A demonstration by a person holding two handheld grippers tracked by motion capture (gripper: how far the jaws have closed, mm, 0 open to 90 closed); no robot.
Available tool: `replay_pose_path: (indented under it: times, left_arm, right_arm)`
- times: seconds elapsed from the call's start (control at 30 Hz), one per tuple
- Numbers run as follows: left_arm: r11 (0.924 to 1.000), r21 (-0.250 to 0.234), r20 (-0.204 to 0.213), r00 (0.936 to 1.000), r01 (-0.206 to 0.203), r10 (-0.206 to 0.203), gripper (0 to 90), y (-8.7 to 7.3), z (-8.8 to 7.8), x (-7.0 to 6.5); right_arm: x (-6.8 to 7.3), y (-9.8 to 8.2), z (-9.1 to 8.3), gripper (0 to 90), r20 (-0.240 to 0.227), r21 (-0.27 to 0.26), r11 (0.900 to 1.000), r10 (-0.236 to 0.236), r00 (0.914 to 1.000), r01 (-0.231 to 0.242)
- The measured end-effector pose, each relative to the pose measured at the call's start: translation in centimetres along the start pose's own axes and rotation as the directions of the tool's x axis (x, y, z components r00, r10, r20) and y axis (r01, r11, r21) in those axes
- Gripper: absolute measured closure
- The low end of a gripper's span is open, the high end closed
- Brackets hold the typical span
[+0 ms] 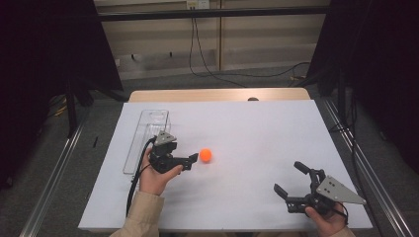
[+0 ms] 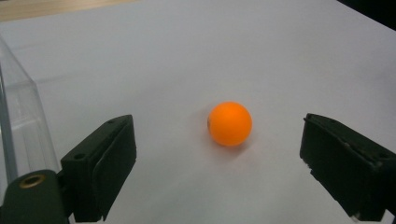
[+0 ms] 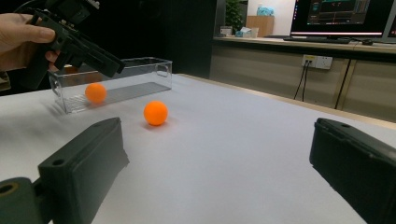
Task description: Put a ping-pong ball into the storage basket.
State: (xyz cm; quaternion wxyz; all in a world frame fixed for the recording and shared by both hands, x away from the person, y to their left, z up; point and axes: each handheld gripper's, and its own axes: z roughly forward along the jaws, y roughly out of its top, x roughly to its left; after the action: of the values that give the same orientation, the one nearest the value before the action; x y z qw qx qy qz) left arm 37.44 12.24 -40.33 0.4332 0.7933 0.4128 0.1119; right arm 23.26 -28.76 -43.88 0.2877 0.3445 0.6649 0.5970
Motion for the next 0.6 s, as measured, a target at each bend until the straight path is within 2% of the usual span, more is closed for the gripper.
replay_pose_path:
  times: [0.33, 0.6]
  left_arm:
    - [1.0000, 0.009, -0.004, 1.0000, 0.000, 0.000, 10.6, -0.11, 0.46, -0.18]
    - [0.9993, 0.031, -0.004, 0.9998, -0.021, 0.022, 10.5, -0.26, 0.95, -0.40]
  right_arm:
    - [0.00, 0.01, -0.02, 2.8, -0.002, 0.001, 1.000, -0.003, 1.0000, 0.003]
    - [0.00, 0.02, -0.02, 2.8, -0.002, 0.000, 1.000, -0.004, 1.0000, 0.004]
